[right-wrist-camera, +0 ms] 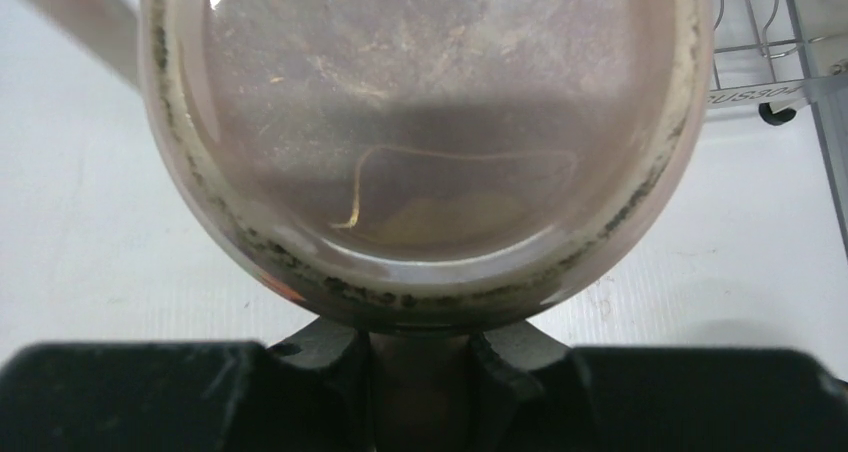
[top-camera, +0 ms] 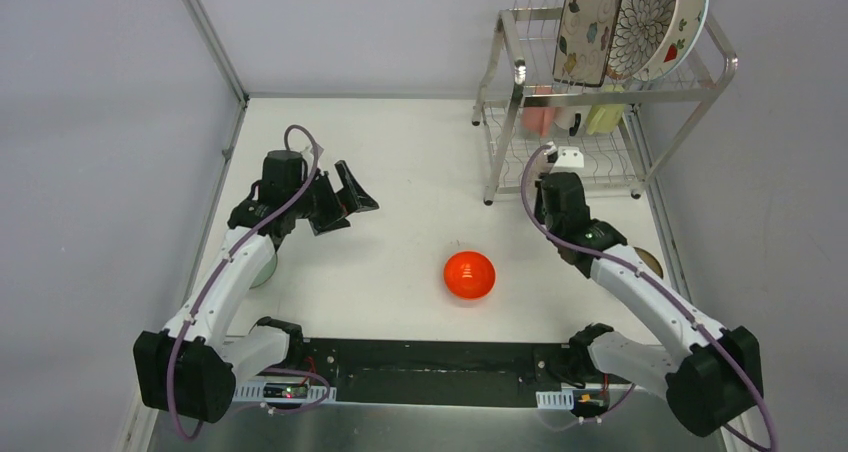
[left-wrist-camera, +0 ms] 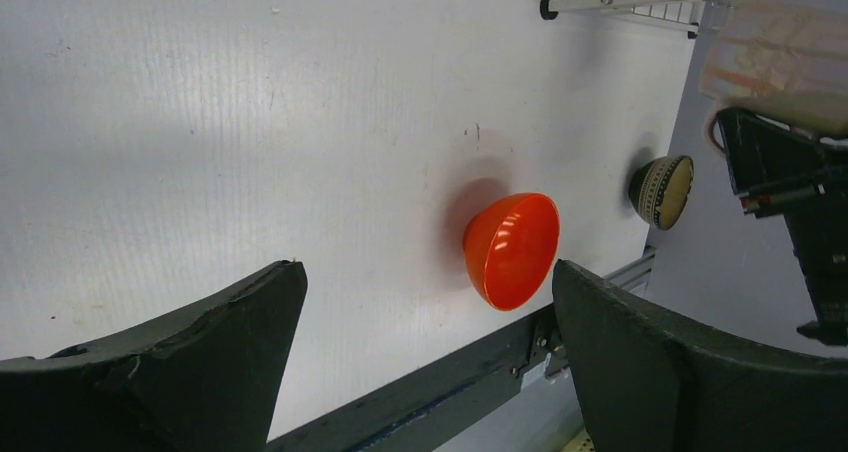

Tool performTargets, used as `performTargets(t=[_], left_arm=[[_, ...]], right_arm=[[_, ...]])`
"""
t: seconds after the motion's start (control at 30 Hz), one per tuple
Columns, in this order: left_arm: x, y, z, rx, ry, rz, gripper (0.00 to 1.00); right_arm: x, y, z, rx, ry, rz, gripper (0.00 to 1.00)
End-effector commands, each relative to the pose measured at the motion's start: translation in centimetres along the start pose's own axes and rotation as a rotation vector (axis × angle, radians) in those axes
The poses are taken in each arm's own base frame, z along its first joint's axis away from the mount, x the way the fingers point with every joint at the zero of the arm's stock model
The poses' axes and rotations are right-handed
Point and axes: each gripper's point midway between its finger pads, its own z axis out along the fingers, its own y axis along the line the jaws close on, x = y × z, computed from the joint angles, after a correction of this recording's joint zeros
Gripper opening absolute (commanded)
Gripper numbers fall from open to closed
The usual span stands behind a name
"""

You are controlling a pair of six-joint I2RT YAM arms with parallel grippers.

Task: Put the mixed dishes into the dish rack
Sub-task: Turn the cup upside down in the dish rack.

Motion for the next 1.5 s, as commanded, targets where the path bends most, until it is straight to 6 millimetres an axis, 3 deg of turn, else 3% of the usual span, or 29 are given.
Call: performTargets(t=[0.0, 0.23, 0.5, 0.87, 1.1, 1.27, 1.47], left_arm=[[-1.9, -1.6, -1.9, 0.039, -0.097, 0.115, 0.99], [-2.5, -1.9, -2.8, 0.052, -0.127, 0.168, 0.99], [-2.9, -0.7, -2.9, -0.003, -0.136, 0.193, 0.99], [-2.8, 0.4, -2.6, -0.040, -0.130, 0.187, 0.99], [-2.6, 0.2, -2.7, -0.028, -0.123, 0.183, 0.99], [-2.5, -0.1, -2.7, -0.016, -0.118, 0.181, 0.99], [-2.5, -0.3, -2.8, -0.005, -0.118, 0.180, 0.99]], right_arm=[[-5.8, 0.3, 2.6, -0.047, -0.171, 0.140, 0.00], [-5.7, 0.6, 6.1, -0.118, -0.136, 0.169, 0.00], [-7.1, -0.4, 7.9, -0.145, -0.152, 0.212, 0.00], [-7.4, -0.2, 9.3, -0.151, -0.116, 0.192, 0.00], [-6.7, -1.5, 11.9, -0.070, -0.080, 0.084, 0.00], [-7.4, -2.3, 12.9, -0.053, -0.070, 0.050, 0.00], [-8.9, -2.0, 14.6, -0.080, -0.095, 0.041, 0.00]])
